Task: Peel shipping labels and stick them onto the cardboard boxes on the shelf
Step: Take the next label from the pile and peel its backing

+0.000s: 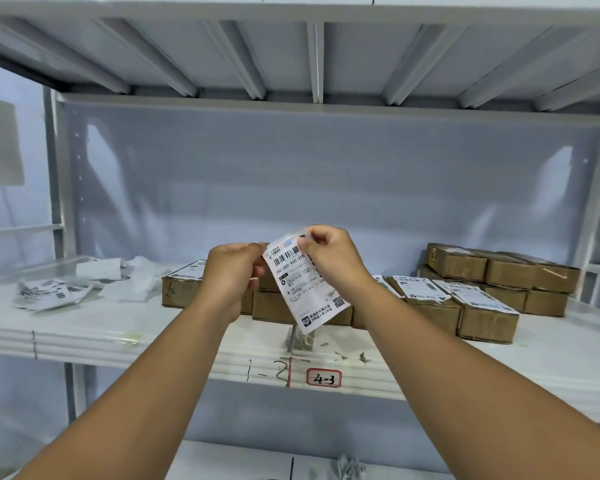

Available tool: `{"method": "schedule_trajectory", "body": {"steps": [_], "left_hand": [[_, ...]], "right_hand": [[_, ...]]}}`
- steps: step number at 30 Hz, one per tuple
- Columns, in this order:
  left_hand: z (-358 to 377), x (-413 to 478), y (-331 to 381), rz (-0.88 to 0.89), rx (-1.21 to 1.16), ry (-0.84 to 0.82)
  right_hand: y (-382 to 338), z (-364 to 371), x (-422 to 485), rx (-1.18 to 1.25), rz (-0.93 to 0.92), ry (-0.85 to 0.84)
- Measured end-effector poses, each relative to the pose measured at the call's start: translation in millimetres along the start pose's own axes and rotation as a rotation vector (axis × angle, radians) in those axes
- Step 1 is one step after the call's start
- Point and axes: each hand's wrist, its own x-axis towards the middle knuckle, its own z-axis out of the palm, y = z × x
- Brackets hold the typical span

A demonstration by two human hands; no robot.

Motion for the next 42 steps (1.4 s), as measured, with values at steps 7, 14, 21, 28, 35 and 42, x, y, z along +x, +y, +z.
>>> {"method": "schedule_trajectory", "body": {"steps": [7, 14, 21, 28, 35, 42], "left_hand": [[-3.4, -1.6, -1.2, -0.017, 0.172, -0.203], [-0.1, -11.9, 0.4, -0.024, 0.083, -0.277], [-3.9, -11.0, -0.9, -0.139, 0.063, -0.319], [1.5, -12.9, -3.6, -0.150, -0.051, -0.226], [1.9, -10.8, -1.4, -0.043, -0.289, -0.034], [2.3, -11.7, 2.9, 0.133, -0.313, 0.153]], "right_hand": [[3.3, -10.3, -1.8, -0.294, -0.094, -0.024], [6.6, -5.2, -0.5, -0.453, -0.145, -0.065], [6.0, -6.3, -0.6, -0.509, -0.192, -0.109], [12.9, 5.7, 1.3, -0.472, -0.223, -0.088], [2.2, 14.7, -5.0, -0.182, -0.225, 0.111], [-13.6, 33.7, -13.9, 0.020, -0.219, -0.013]]}}
